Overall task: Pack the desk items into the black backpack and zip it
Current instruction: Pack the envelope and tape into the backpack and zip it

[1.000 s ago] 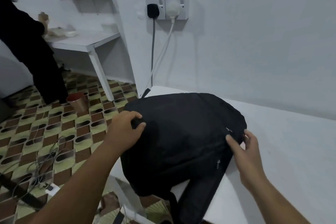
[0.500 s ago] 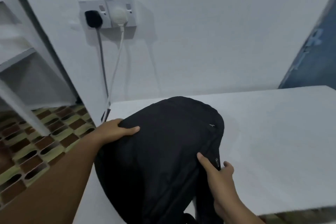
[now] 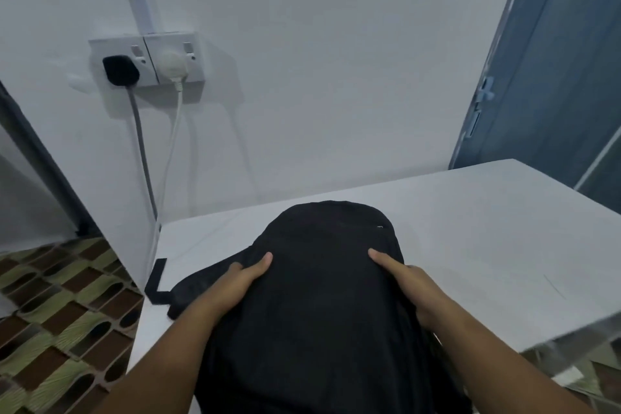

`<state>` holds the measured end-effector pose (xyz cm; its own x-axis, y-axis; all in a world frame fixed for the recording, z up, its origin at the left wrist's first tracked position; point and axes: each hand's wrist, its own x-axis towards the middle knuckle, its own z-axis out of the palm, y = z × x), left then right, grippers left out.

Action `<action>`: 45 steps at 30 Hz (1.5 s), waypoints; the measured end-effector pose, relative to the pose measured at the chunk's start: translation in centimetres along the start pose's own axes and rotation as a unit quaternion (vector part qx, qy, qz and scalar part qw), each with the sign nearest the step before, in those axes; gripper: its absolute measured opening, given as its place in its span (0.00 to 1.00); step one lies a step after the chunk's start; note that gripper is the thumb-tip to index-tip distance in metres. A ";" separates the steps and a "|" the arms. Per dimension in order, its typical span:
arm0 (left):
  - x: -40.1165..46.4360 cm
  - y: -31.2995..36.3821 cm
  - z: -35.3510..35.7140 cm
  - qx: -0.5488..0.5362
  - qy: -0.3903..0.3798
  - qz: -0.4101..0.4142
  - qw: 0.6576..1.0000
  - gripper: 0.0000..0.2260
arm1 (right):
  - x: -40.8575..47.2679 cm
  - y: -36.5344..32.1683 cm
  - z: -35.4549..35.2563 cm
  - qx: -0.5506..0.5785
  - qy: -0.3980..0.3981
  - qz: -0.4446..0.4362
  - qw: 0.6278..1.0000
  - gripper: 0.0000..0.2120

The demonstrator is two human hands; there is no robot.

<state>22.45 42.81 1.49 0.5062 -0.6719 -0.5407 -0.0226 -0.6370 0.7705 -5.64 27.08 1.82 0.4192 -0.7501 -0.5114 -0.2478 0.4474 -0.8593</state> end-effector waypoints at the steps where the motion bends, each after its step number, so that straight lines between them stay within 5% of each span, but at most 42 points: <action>1: -0.1 -0.1 0.3 -0.037 -0.002 -0.008 0.999 0.49 | 0.2 0.1 0.2 0.008 -0.008 0.000 1.000 0.41; 5: -1.5 1.6 1.8 -0.133 -0.001 0.021 0.991 0.40 | -0.1 -0.4 -0.3 0.053 -0.037 -0.036 0.997 0.36; 13: -2.9 7.3 5.1 -0.134 0.080 0.146 0.977 0.33 | -0.4 -4.9 -3.8 0.069 -0.078 -0.170 0.980 0.19; 25: -0.5 22.8 17.5 -0.236 0.202 0.367 0.877 0.32 | 7.6 -22.4 -18.8 -0.037 -0.096 -0.413 0.905 0.18; 35: 5.1 21.8 23.6 -0.225 0.219 0.279 0.908 0.39 | 17.3 -18.4 -24.6 -0.076 -0.130 -0.391 0.908 0.27; 40: 6.6 20.9 23.1 -0.239 0.176 0.237 0.925 0.42 | 18.7 -17.6 -24.8 -0.113 -0.144 -0.368 0.911 0.45; 45: 7.8 20.7 23.5 -0.268 0.140 0.241 0.922 0.47 | 19.7 -18.4 -25.1 -0.157 -0.202 -0.329 0.909 0.38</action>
<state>5.66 15.57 5.29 0.7533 -0.6564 -0.0413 0.0880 0.0384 0.9954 -14.72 -8.18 7.53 0.8373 -0.5370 0.1022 -0.0368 -0.2419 -0.9696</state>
